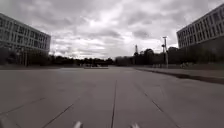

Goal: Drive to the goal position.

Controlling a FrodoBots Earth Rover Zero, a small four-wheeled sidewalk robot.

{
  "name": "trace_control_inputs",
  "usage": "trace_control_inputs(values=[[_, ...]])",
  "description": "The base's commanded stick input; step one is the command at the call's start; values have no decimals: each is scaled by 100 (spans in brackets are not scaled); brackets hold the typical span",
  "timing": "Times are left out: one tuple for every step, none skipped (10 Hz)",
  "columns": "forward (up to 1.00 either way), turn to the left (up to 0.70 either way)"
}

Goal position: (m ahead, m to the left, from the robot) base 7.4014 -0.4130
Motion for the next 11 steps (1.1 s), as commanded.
trace_control_inputs(values=[[70, 0], [70, 0], [70, 0], [70, 0], [70, 0], [70, 0], [70, 0], [70, 0], [70, 0], [70, 0], [70, 0]])
